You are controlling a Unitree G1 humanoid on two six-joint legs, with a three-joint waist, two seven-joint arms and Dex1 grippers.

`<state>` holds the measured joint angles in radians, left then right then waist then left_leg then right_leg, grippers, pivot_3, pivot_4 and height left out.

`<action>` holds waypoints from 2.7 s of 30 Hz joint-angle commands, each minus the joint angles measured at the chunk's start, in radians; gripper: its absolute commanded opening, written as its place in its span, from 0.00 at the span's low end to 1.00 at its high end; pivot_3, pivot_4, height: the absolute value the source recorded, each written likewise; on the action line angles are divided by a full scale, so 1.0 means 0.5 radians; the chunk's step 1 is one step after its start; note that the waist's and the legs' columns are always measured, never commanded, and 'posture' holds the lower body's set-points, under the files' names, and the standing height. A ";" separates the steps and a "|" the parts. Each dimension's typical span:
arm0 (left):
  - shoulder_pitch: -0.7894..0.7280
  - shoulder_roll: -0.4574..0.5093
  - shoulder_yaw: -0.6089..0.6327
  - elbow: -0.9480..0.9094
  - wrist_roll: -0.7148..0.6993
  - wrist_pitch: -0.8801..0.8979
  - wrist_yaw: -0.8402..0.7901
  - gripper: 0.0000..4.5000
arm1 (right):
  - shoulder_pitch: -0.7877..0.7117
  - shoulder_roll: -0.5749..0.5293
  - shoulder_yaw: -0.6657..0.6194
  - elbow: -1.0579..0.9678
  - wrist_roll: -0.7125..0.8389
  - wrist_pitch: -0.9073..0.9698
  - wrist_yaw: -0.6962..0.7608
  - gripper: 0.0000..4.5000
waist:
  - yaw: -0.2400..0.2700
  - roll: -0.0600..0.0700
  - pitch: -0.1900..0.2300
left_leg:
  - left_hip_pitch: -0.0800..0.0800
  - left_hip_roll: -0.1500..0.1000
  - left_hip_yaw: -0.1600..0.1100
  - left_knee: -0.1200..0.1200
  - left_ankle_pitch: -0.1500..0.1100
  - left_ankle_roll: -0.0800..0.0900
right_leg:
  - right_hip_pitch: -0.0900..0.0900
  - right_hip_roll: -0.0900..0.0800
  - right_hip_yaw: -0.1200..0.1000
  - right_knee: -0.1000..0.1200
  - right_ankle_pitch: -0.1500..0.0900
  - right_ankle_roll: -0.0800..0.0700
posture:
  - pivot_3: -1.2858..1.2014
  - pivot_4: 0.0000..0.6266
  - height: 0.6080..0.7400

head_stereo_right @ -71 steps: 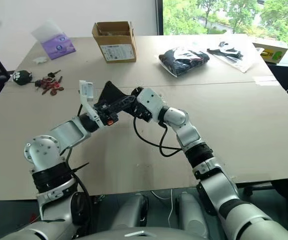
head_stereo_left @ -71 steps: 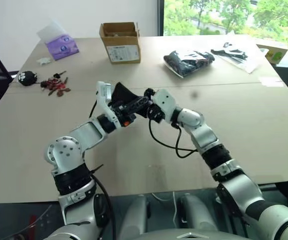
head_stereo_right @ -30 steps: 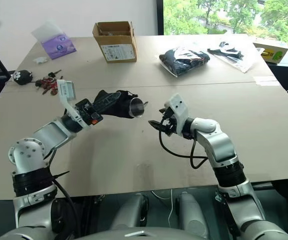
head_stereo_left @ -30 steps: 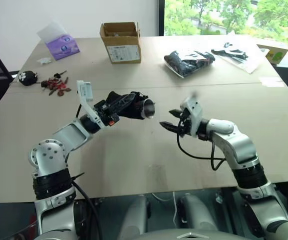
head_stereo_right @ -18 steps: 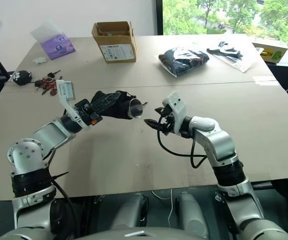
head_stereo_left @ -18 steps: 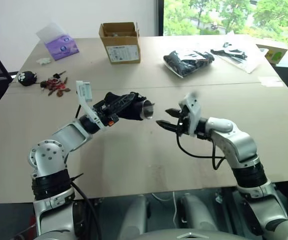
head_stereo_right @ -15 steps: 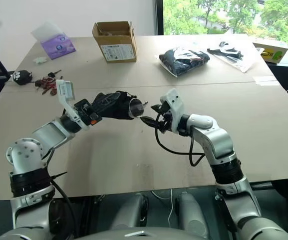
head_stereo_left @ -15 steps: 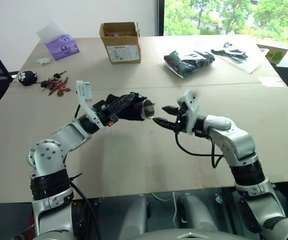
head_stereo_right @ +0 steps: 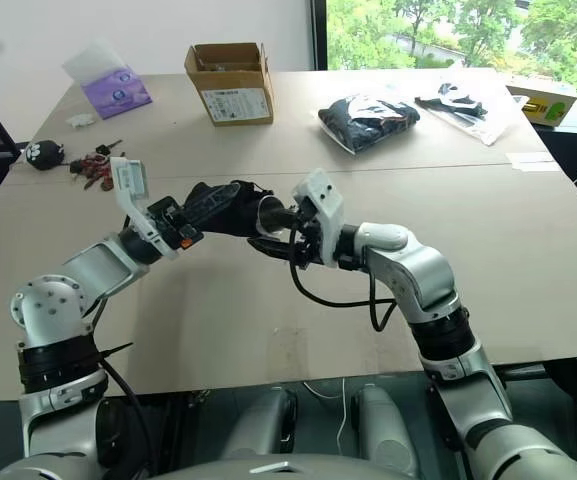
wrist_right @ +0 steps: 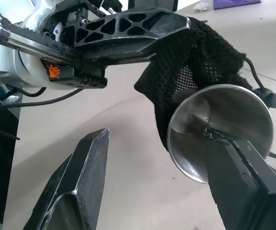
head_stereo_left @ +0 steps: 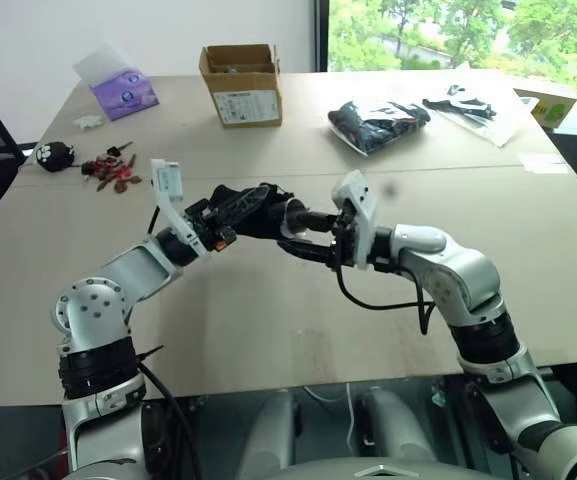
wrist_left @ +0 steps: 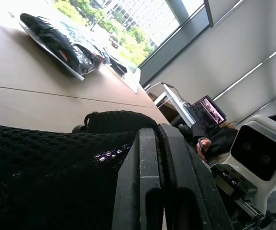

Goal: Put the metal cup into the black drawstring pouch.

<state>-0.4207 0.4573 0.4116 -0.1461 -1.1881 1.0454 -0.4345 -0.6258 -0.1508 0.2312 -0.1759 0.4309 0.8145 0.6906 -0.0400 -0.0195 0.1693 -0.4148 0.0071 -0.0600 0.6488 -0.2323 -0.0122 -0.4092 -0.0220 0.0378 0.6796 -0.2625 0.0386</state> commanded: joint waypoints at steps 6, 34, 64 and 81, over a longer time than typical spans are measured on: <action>0.004 -0.001 -0.006 -0.141 -0.120 -0.037 0.055 0.00 | -0.084 0.049 0.069 0.082 -0.062 -0.119 -0.011 0.13 | 0.000 0.000 0.000 | 0.000 0.000 0.000 0.000 0.000 0.000 | 0.000 0.000 0.000 0.000 0.000 0.000 | 0.52 0.24 1.00; 0.113 0.049 -0.202 -0.325 -0.370 0.096 0.311 0.00 | -0.499 -0.025 0.667 1.064 -1.188 -2.019 0.184 0.00 | -0.001 0.000 0.000 | 0.000 0.000 0.000 0.000 0.004 -0.007 | 0.000 -0.001 0.000 -0.001 0.000 0.000 | 0.52 0.24 1.00; 0.227 0.274 -0.179 0.060 0.040 -0.301 -0.249 0.00 | -0.078 -0.403 0.037 -0.129 -0.535 -0.831 0.433 0.91 | 0.005 0.000 0.003 | 0.000 -0.001 -0.002 -0.002 0.000 0.000 | 0.001 -0.003 -0.003 -0.001 0.000 0.000 | 0.52 0.24 1.00; 0.146 0.475 -0.101 0.097 0.089 -0.161 -0.382 0.00 | 0.099 0.058 0.108 0.620 -0.698 -1.030 -0.021 0.99 | -0.003 -0.001 0.004 | 0.000 0.001 0.001 -0.002 0.000 -0.001 | -0.002 -0.001 0.001 0.000 0.000 0.000 | 0.52 0.24 1.00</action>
<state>-0.3412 0.6759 0.3260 -0.0659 -1.1388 0.9617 -0.6178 -0.5536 -0.1367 0.3298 0.1476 0.0373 0.3010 0.6836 -0.0413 -0.0200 0.1715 -0.4149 0.0077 -0.0594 0.6476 -0.2321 -0.0125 -0.4102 -0.0225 0.0385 0.6794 -0.2627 0.0383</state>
